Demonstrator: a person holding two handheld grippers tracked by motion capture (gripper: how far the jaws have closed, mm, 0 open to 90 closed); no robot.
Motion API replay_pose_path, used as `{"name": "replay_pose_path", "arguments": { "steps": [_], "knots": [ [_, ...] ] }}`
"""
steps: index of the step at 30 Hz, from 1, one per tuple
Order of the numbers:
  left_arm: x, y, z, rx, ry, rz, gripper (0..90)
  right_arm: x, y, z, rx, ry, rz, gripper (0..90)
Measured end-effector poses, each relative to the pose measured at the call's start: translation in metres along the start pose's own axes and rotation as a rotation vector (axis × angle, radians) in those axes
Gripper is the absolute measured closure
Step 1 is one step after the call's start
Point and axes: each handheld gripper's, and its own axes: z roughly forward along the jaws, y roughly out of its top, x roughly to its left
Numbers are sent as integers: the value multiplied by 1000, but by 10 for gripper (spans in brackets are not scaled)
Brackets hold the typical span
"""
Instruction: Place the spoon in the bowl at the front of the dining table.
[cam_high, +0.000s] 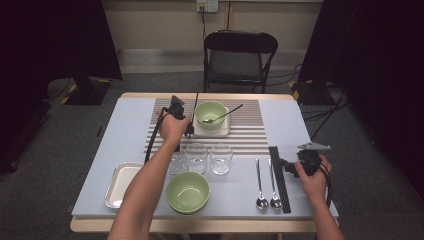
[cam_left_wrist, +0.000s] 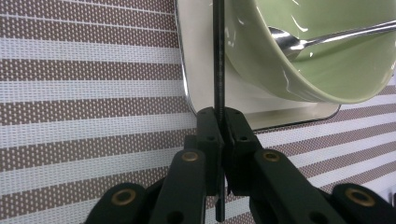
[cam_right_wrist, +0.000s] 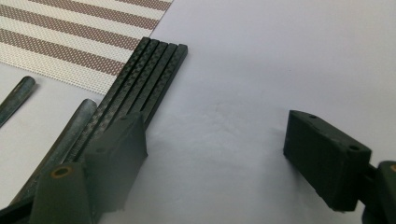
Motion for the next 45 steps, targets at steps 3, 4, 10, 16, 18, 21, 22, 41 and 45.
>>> {"name": "replay_pose_path", "arguments": {
  "steps": [3,4,10,16,18,21,22,41,45],
  "knots": [
    [0,0,1,3,0,-4,865,0,0,0,0,0,0,200],
    [0,0,1,6,-2,3,865,0,0,0,0,0,0,200],
    [-1,0,1,-4,12,-10,864,0,0,0,0,0,0,200],
    [-2,-1,2,6,11,1,863,0,0,0,0,1,0,200],
    [-3,-2,3,6,13,-3,861,0,0,0,0,1,0,200],
    [-4,-2,3,15,10,6,856,0,0,0,0,1,1,200],
    [-4,-2,3,13,4,4,854,0,0,0,0,1,1,200],
    [-6,-5,7,35,-8,19,840,0,0,0,0,1,1,200],
    [-7,-6,8,39,-18,12,843,0,0,0,-1,1,0,200]
  ]
}}
